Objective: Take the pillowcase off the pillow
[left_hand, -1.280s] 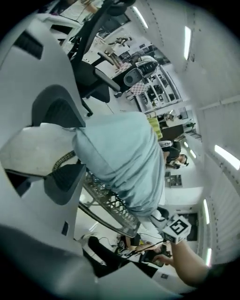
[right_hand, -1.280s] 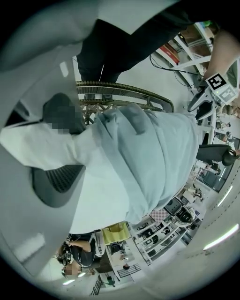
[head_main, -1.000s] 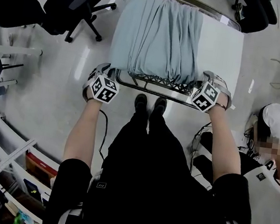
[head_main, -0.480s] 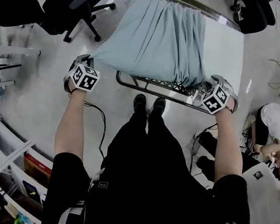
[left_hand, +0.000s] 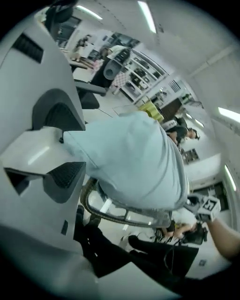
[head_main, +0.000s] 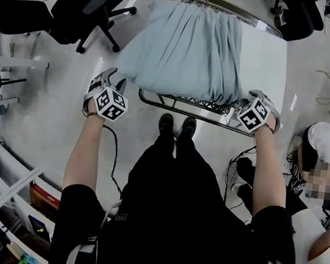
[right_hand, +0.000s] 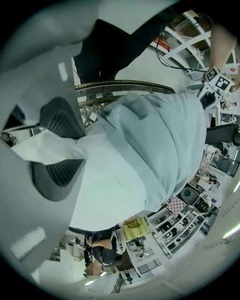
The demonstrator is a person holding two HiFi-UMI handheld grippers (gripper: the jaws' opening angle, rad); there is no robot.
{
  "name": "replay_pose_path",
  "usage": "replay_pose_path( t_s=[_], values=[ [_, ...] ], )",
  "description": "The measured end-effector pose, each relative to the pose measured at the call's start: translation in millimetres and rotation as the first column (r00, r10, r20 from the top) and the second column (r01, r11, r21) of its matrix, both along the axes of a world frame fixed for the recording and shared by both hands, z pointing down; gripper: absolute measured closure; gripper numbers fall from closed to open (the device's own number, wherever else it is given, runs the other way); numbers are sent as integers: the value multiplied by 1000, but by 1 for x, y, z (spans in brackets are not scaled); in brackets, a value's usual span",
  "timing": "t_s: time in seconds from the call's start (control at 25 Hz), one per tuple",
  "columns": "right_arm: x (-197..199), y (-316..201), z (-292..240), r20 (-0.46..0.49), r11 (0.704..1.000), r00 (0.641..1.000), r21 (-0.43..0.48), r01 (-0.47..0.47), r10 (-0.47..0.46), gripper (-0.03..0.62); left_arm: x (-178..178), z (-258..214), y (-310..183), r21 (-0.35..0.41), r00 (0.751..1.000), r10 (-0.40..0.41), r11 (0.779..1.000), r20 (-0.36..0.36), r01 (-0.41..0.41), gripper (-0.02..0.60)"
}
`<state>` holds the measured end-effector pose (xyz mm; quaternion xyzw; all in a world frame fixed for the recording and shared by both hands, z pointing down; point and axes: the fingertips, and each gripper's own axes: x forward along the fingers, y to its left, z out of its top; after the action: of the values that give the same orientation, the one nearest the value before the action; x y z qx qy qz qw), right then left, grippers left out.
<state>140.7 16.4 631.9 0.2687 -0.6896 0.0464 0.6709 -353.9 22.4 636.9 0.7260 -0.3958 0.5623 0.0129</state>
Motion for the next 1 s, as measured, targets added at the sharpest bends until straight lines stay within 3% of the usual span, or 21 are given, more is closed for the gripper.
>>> replay_pose_path(
  t_s=[0.12,0.28,0.44,0.64,0.8,0.92,1.0],
  values=[
    [0,1,1,-5,1000,1000,5,4,-4,448,40,8,15,6,990,144,990,-4,-144,376],
    [-3,4,1,-11,1000,1000,8,12,-12,444,64,19,14,-34,980,195,980,-29,-196,381],
    [-3,4,3,-15,1000,1000,15,13,-13,448,64,33,12,-96,978,210,973,-7,-210,562],
    [1,5,0,25,1000,1000,19,6,-6,474,21,37,2,-115,987,142,984,70,-133,574],
    [-3,5,-2,57,1000,998,22,4,-5,485,-18,28,-21,-84,988,69,995,137,-58,574],
    [-6,4,-3,69,1000,998,28,11,-13,493,-32,19,-40,-94,994,-3,995,107,13,574],
    [-7,4,-5,60,999,997,30,38,-40,494,-27,12,-44,-124,997,-66,990,28,69,574]
  ],
)
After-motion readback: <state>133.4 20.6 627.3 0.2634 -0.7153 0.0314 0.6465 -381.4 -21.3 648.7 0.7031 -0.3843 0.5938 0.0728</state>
